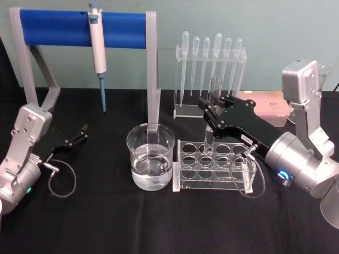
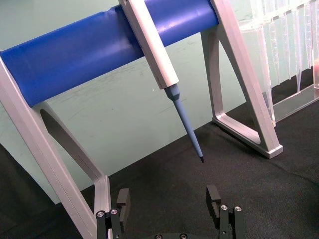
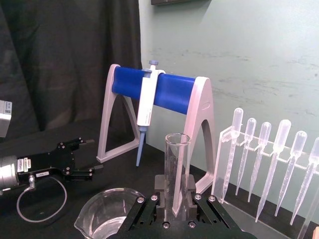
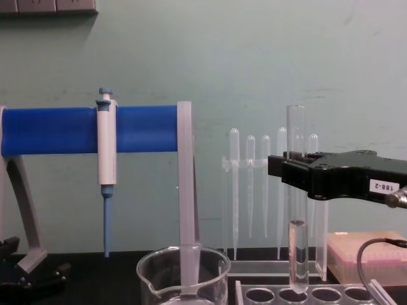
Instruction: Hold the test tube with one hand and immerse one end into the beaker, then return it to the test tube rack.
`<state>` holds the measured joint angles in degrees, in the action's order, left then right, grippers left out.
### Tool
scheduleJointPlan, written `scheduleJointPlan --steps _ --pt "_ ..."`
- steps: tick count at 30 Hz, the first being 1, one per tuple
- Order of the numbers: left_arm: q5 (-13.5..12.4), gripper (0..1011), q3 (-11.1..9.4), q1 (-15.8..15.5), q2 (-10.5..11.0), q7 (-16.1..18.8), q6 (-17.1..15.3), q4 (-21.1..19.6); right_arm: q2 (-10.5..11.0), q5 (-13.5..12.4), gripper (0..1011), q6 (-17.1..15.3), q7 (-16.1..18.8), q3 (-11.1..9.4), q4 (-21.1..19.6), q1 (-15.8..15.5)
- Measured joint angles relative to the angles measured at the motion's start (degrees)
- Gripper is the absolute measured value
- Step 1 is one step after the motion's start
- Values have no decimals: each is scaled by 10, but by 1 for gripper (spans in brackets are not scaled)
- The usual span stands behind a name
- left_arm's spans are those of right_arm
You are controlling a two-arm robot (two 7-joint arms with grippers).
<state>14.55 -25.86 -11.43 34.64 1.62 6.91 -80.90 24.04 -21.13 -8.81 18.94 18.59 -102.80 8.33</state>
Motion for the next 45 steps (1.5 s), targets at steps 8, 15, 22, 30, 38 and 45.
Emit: scheduleJointPlan --steps 8,15,22,30,38,45 --pt "0 1000 0 0 0 0 0 0 0 0 227 0 0 0 0 0" --pt "0 1000 0 0 0 0 0 0 0 0 227 0 0 0 0 0" --pt "0 1000 0 0 0 0 0 0 0 0 228 0 0 0 0 0" --pt "0 1000 0 0 0 0 0 0 0 0 228 0 0 0 0 0" --pt "0 1000 0 0 0 0 0 0 0 0 227 0 0 0 0 0" --pt "0 1000 0 0 0 0 0 0 -1 0 227 -2 0 2 -4 4"
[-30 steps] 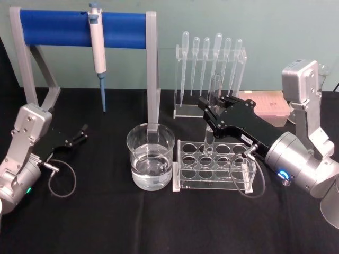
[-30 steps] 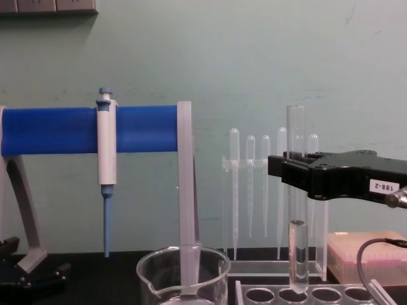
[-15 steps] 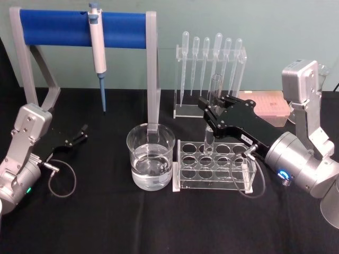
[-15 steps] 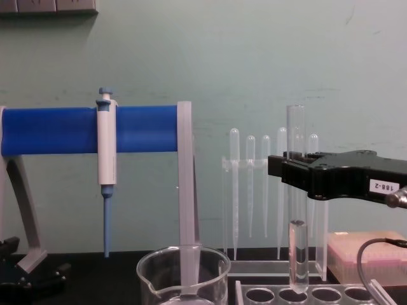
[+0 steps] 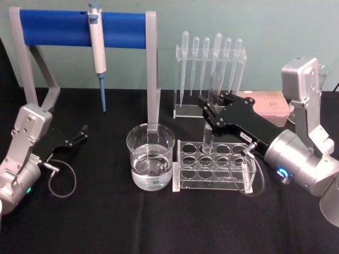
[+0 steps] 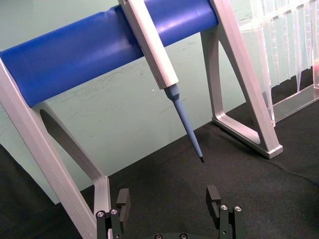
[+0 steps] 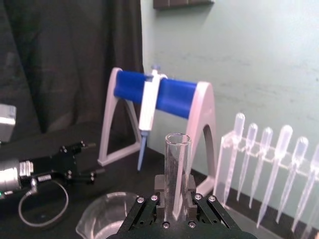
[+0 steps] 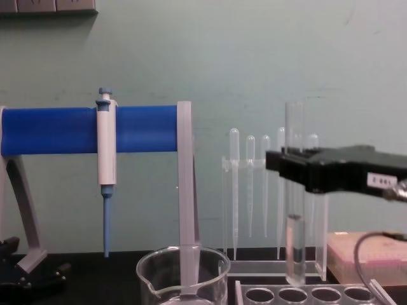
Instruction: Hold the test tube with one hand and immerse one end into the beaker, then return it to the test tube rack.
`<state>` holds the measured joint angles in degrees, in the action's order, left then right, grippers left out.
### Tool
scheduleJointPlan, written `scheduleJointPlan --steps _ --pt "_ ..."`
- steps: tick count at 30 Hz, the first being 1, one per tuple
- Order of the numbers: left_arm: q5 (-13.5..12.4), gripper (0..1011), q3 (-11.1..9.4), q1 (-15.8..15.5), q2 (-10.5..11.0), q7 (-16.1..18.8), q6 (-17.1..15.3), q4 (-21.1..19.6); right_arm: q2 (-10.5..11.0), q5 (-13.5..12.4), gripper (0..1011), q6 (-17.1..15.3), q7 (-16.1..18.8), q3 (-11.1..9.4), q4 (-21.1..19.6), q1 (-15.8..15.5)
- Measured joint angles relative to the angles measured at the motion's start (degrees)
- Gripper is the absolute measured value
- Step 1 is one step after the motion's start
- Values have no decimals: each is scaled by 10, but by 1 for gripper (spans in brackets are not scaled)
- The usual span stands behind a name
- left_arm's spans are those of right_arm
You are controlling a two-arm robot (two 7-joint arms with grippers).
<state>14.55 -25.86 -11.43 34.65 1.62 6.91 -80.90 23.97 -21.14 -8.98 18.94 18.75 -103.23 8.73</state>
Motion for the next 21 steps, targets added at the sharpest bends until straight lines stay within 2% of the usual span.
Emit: scheduleJointPlan --steps 4,11,16,21 --pt "0 1000 0 0 0 0 0 0 -8 1 228 -5 0 10 -8 17" --pt "0 1000 0 0 0 0 0 0 -33 8 228 -13 8 44 1 66" --pt "0 1000 0 0 0 0 0 0 -63 19 228 -7 14 77 40 101" --pt "0 1000 0 0 0 0 0 0 -82 28 227 6 17 97 81 112"
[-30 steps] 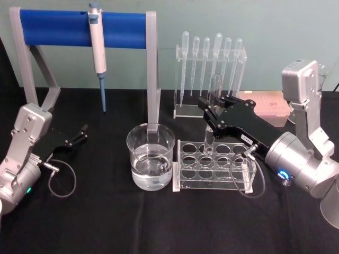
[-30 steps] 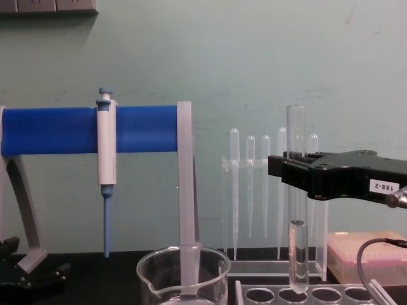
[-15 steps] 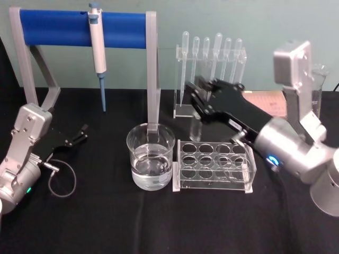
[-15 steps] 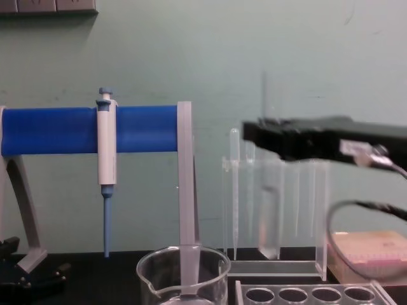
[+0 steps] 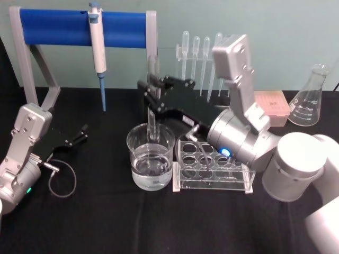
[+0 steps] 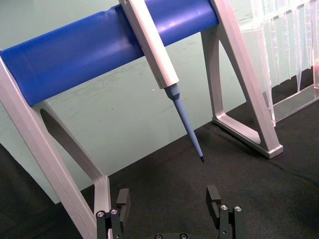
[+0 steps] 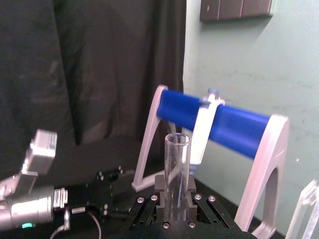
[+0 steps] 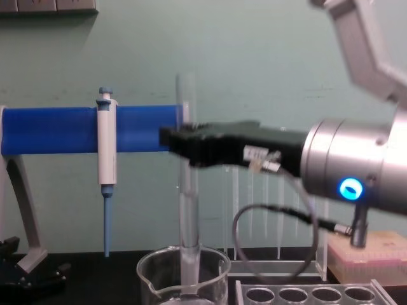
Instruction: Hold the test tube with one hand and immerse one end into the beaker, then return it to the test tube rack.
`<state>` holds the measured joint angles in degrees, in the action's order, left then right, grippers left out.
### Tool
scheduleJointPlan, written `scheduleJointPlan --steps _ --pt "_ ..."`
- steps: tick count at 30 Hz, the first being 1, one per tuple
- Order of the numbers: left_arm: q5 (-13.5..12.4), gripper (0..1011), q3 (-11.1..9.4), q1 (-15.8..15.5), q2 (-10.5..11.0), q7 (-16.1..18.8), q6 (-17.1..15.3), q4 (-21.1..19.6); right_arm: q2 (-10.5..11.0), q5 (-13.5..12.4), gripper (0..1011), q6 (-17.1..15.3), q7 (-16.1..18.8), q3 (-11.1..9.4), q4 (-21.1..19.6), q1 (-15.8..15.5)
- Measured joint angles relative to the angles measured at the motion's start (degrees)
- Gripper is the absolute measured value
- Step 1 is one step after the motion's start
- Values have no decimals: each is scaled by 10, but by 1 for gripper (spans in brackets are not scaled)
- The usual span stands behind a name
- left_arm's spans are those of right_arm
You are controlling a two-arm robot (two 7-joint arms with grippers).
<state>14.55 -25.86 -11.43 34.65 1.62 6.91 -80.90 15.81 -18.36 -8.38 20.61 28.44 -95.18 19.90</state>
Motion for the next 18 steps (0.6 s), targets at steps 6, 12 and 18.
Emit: scheduleJointPlan --steps 6,12,18 --pt "0 1000 0 0 0 0 0 0 -8 18 228 29 6 16 43 -5" --pt "0 1000 0 0 0 0 0 0 -15 29 227 63 11 19 78 -16" --pt "0 1000 0 0 0 0 0 0 -23 31 228 70 14 16 99 -24"
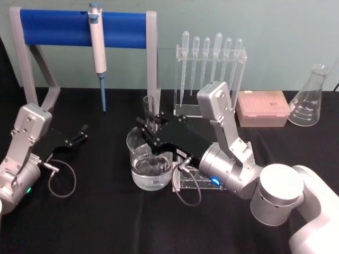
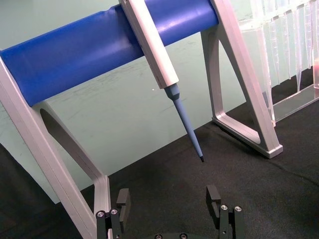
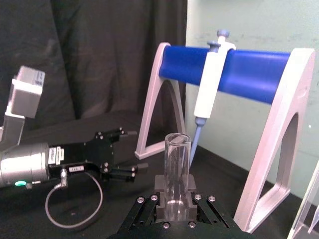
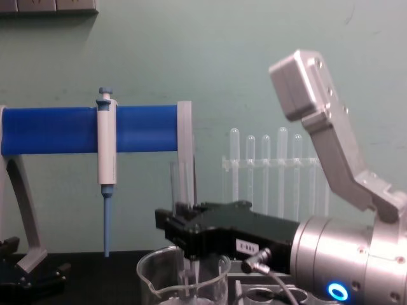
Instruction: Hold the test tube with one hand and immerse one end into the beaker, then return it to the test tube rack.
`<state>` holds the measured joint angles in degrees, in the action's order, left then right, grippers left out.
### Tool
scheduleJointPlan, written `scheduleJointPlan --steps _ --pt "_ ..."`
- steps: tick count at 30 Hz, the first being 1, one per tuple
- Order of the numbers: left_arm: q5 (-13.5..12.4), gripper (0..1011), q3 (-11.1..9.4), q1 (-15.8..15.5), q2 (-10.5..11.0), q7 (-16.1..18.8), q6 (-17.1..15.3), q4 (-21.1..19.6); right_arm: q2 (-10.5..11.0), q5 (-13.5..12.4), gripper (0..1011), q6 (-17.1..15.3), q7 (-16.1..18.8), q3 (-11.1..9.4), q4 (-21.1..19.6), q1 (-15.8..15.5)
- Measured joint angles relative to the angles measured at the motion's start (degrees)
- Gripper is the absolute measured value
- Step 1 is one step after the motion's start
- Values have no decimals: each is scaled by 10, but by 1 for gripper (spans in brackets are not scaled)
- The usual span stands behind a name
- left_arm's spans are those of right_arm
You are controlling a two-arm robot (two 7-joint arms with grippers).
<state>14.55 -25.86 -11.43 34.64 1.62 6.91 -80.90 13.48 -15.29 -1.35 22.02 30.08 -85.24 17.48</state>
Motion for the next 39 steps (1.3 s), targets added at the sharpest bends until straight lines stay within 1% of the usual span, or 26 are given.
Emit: scheduleJointPlan --steps 10,39 --pt "0 1000 0 0 0 0 0 0 -5 6 227 -6 4 -2 13 -4" --pt "0 1000 0 0 0 0 0 0 -4 5 228 -6 4 -2 11 -3"
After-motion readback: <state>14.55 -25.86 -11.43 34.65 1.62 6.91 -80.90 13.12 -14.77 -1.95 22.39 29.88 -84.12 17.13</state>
